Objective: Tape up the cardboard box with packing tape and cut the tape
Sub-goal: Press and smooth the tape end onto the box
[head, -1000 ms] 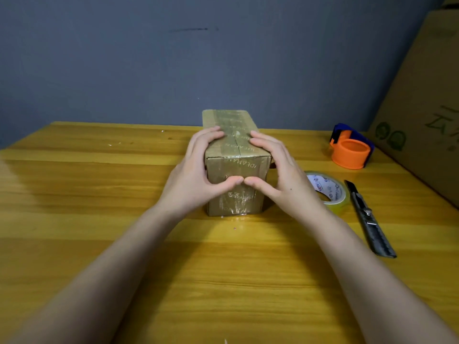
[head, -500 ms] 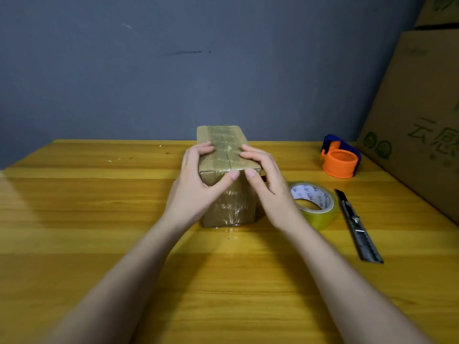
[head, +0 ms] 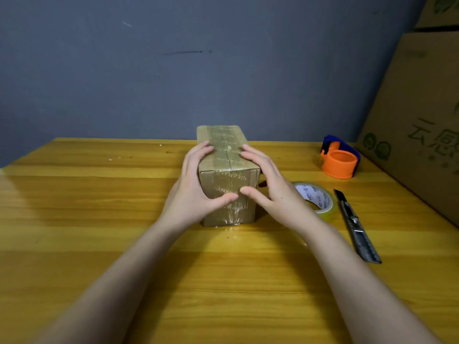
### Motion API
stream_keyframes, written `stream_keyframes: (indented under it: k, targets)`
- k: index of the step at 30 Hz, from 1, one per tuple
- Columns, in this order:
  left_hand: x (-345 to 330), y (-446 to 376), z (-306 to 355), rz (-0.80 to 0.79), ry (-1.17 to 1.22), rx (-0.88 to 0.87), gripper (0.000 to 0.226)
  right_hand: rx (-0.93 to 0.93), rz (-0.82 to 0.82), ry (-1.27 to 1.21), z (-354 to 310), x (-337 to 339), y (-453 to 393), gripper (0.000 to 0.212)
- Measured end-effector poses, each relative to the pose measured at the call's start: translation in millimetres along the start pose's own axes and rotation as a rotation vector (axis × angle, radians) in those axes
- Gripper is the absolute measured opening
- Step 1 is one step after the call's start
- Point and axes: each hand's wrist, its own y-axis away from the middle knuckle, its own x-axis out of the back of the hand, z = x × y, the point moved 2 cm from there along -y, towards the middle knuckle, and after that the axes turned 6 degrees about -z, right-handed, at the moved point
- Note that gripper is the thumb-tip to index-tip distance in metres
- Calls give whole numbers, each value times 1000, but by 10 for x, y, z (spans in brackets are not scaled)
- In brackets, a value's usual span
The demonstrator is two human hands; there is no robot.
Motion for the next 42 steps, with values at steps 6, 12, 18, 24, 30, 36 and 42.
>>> stream_keyframes:
  k: [6, 12, 18, 24, 30, 36, 42]
  targets:
    - [47, -20, -99, -131, 12, -63, 103, -46, -63, 131, -69, 37, 34, 92]
    - [112, 48, -37, -190, 206, 60, 92, -129, -9, -184, -143, -55, 65, 72]
    - [35, 22, 60, -59, 652, 309, 76, -209, 190, -175, -302, -198, -3, 57]
    - [38, -135, 29, -48, 722, 406, 54, -282, 211, -152, -299, -280, -110, 52]
    - [73, -249, -70, -71, 731, 436, 52, -316, 191, -173, -244, -291, -272, 52]
    - [49, -268, -82, -44, 718, 443, 54, -331, 184, -141, -214, -315, -328, 52]
    - [12, -233, -28, 6, 689, 460, 54, -337, 163, -71, -203, -309, -319, 53]
